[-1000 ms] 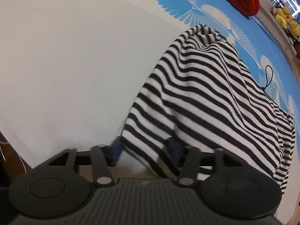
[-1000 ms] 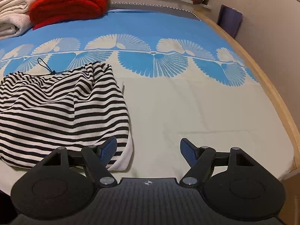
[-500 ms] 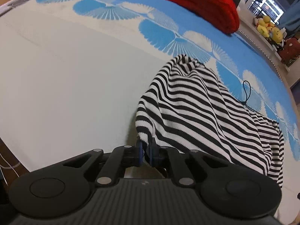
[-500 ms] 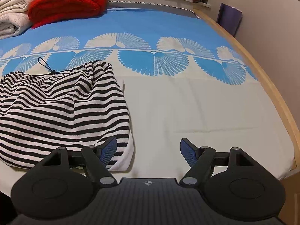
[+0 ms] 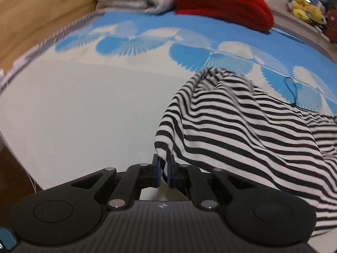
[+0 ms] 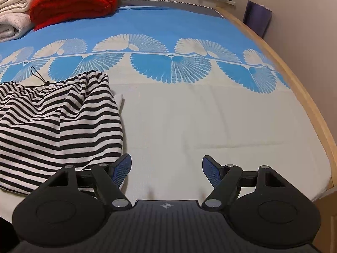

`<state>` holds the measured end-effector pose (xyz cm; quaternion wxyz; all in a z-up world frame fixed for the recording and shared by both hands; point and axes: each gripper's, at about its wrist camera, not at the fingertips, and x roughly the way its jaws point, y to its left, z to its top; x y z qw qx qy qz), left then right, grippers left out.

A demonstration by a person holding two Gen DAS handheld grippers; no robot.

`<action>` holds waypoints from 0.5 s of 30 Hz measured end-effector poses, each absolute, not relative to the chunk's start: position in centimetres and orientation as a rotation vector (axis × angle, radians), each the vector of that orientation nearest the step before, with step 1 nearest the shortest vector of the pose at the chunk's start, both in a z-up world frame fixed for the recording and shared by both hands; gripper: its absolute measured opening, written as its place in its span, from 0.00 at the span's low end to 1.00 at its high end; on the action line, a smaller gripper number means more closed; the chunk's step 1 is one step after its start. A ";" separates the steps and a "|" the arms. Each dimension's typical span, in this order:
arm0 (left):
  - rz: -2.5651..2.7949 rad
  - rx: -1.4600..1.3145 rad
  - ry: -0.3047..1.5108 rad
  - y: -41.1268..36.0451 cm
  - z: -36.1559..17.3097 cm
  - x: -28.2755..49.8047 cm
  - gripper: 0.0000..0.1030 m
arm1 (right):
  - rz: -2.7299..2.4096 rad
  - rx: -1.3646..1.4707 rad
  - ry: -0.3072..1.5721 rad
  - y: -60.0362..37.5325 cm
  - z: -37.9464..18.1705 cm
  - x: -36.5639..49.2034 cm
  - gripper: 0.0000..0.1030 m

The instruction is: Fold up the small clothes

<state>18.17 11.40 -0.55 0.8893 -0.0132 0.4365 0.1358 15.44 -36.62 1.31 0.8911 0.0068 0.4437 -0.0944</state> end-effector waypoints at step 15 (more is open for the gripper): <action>-0.119 0.495 0.517 -14.0 8.2 16.3 0.05 | -0.306 0.172 0.784 -42.8 5.4 15.2 0.74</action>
